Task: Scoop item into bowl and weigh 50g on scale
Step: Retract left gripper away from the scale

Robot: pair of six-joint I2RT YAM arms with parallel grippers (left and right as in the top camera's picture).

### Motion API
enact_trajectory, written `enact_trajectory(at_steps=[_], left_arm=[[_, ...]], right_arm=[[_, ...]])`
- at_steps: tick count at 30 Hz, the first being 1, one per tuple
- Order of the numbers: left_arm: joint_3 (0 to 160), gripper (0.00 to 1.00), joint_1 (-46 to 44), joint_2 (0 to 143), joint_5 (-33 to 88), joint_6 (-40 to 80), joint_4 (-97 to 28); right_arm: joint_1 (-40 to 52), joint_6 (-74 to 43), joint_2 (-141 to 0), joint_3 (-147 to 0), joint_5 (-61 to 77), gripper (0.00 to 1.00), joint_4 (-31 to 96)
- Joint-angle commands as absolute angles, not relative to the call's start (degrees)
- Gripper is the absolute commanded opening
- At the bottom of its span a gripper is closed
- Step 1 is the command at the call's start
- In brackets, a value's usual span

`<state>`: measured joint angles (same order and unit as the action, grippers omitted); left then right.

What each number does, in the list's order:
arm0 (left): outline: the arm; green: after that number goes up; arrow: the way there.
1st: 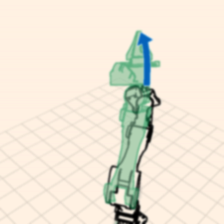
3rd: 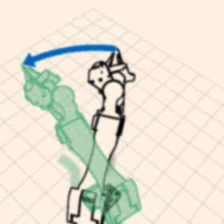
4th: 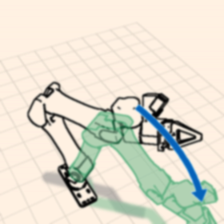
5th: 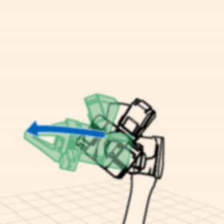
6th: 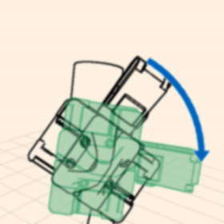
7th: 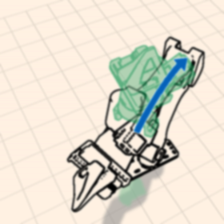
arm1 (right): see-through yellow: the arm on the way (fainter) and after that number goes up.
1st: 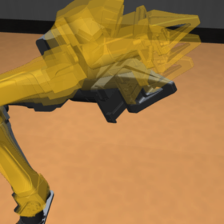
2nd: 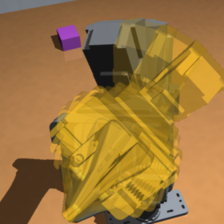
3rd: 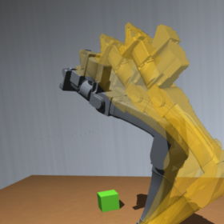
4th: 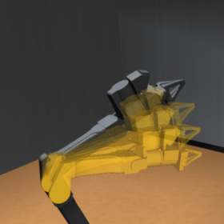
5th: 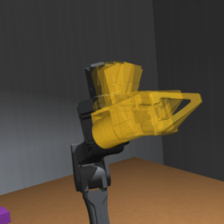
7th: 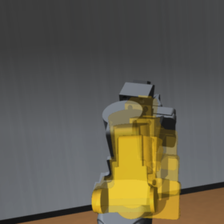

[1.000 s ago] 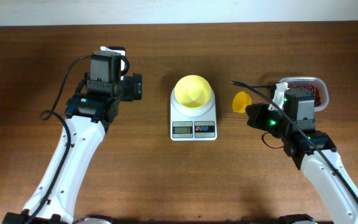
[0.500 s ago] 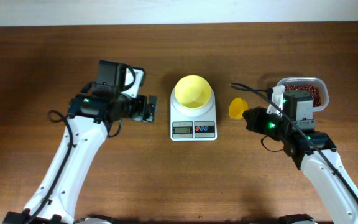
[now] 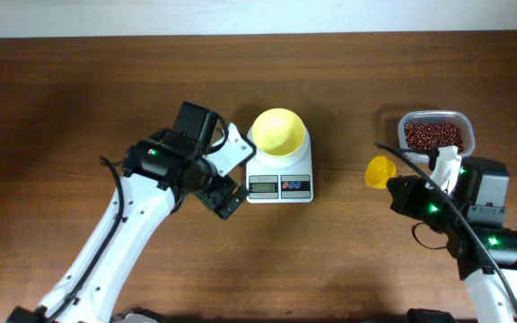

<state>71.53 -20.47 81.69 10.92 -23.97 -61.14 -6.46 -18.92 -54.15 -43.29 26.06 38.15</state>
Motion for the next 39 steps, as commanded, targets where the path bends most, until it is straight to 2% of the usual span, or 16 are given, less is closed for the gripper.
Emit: enact_trajectory(at_steps=[1, 5, 8, 9, 10, 39], left_arm=[[73.03, 0.99, -20.32, 76.97, 15.25, -30.76, -63.24], [73.03, 0.99, -15.40, 72.58, 15.29, -35.53, -64.73], [73.03, 0.99, -8.23, 72.01, 18.96, -38.20, -65.71], [73.03, 0.99, -7.94, 72.01, 24.21, -45.06, -68.05], [73.03, 0.99, -7.97, 72.01, 25.06, -47.07, -69.32], [73.01, 0.99, -7.97, 71.99, 21.21, -47.27, -66.30]], right_arm=[[-6.83, -16.08, -53.08, -43.75, 29.19, 0.04, 37.82], [-6.83, -16.05, -53.08, -43.75, 29.17, 0.04, 37.76], [-6.83, -16.03, -53.08, -43.72, 29.15, 0.04, 37.76], [-6.83, -16.03, -53.08, -43.72, 29.15, 0.04, 37.76], [-6.83, -16.03, -53.08, -43.72, 29.17, 0.04, 37.76], [-6.83, -16.03, -53.23, -43.72, 31.14, 0.04, 38.00]])
